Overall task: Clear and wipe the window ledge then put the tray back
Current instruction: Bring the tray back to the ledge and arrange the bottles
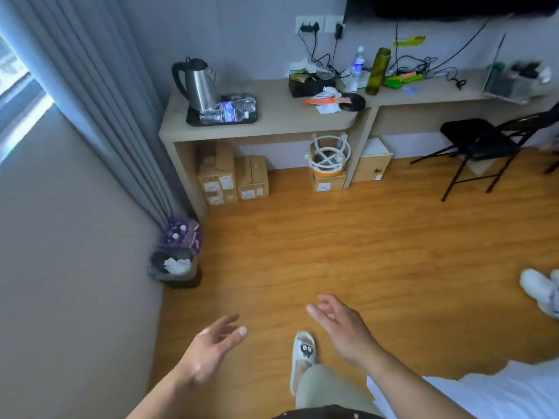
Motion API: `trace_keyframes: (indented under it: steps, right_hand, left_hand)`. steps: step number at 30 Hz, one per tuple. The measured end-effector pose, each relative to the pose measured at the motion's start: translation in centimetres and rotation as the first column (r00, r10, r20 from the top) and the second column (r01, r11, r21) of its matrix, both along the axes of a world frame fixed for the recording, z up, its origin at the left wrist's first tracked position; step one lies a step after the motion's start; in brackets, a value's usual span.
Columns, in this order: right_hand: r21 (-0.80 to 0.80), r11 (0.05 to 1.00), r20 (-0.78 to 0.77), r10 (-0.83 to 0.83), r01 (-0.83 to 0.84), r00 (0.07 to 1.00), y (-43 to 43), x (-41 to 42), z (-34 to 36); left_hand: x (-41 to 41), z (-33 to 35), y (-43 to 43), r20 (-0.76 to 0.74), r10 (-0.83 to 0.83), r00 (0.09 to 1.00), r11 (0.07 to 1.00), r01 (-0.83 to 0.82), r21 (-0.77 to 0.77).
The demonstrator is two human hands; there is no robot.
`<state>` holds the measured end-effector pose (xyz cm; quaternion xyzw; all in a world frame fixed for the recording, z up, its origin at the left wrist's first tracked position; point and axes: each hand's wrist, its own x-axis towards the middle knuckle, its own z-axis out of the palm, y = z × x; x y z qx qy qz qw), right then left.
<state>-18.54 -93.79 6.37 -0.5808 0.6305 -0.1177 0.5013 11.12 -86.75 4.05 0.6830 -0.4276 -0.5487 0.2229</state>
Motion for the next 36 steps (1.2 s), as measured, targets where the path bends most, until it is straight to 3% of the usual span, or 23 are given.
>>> trace_keyframes:
  steps: [5, 11, 16, 24, 29, 36]
  right_hand:
    - [0.0, 0.999, 0.078, 0.043, -0.043, 0.996, -12.6, 4.1, -0.4]
    - [0.012, 0.97, 0.021, 0.243, -0.243, 0.97, -26.7, 8.6, -0.2]
    - [0.012, 0.958, 0.036, 0.284, -0.285, 0.958, -36.4, 13.2, 0.1]
    - [0.006, 0.969, 0.035, 0.245, -0.245, 0.969, -49.7, 22.1, -1.0]
    - [0.01, 0.992, 0.008, 0.126, -0.126, 0.992, -56.7, 27.5, -1.3]
    - [0.002, 1.0, 0.019, 0.019, -0.019, 1.0, -65.7, 33.0, -0.9]
  left_hand:
    - [4.2, -1.0, -11.8, 0.0, 0.068, 0.998, 0.998, -0.068, 0.001]
    - [8.2, 0.1, -23.7, 0.03, 0.138, 0.99, 0.99, -0.138, -0.003]
    - [12.5, 0.3, -31.6, 0.027, 0.206, 0.978, 0.978, -0.206, -0.011]
    - [21.1, -1.1, -46.0, -0.067, 0.23, 0.971, 0.971, -0.234, -0.057]
    - [27.7, -1.7, -55.1, -0.1, 0.147, 0.984, 0.989, -0.146, 0.014]
    - [33.9, -0.2, -66.3, -0.133, 0.167, 0.977, 0.986, -0.167, 0.014]
